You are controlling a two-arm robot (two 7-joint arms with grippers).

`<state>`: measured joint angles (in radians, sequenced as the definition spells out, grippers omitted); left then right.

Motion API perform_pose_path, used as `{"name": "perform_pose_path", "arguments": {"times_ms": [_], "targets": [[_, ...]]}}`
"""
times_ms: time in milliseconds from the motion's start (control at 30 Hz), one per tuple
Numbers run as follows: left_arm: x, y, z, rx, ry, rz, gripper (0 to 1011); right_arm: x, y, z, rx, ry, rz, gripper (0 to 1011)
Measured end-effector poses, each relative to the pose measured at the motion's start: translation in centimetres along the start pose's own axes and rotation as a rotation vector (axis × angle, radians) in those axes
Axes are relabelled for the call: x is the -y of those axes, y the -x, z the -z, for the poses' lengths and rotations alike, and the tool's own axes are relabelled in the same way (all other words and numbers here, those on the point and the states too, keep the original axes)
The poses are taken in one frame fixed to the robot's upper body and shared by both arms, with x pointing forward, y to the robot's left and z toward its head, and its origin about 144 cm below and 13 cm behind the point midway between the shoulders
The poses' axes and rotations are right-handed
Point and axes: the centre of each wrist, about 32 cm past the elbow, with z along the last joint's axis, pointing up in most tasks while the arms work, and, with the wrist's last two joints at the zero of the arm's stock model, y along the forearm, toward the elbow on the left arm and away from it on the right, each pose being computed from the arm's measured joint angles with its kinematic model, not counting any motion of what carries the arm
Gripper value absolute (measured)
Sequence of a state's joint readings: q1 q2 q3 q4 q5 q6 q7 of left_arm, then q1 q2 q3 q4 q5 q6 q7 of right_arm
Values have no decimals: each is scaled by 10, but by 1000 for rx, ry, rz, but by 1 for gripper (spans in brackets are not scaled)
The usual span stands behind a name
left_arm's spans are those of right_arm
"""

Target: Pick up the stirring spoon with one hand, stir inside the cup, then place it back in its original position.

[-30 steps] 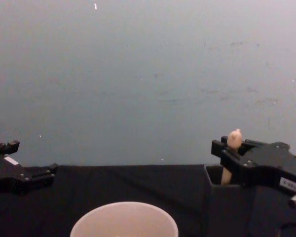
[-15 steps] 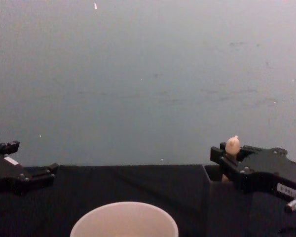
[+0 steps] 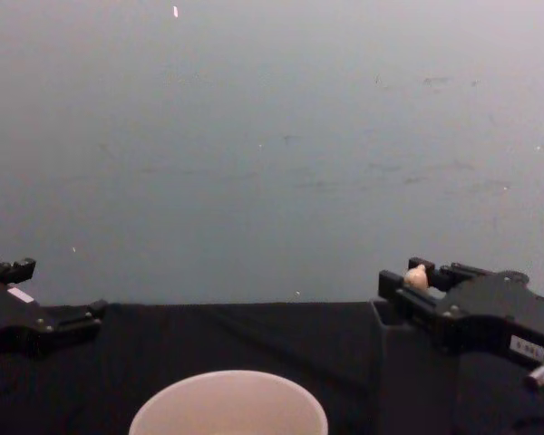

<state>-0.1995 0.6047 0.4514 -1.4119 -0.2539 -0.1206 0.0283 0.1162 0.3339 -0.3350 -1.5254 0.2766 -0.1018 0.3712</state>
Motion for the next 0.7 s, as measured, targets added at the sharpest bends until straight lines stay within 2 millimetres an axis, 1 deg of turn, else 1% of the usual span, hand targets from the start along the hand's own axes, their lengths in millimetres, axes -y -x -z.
{"name": "perform_pose_path", "arguments": {"times_ms": [67,100,133,167,300,400,467,500,533,700], "targets": [[0,0,0,0,0,0,1001,0,0,0,0,0,0,392],[0,0,0,0,0,0,1001,0,0,0,-1,0,0,440],[0,0,0,0,0,0,1001,0,0,0,-1,-1,0,451],[0,0,0,0,0,0,1001,0,0,0,-1,-1,0,522],[0,0,0,0,0,0,1001,0,0,0,-1,-1,0,599],[0,0,0,0,0,0,1001,0,0,0,-1,-1,-1,738],[0,0,0,0,0,0,1002,0,0,0,-1,-2,-1,778],[0,0,0,0,0,0,1001,0,0,0,-2,-2,-1,833],[0,0,0,0,0,0,1001,0,0,0,-2,-2,-1,833],[0,0,0,0,0,0,1001,0,0,0,-2,-2,-2,982]]}}
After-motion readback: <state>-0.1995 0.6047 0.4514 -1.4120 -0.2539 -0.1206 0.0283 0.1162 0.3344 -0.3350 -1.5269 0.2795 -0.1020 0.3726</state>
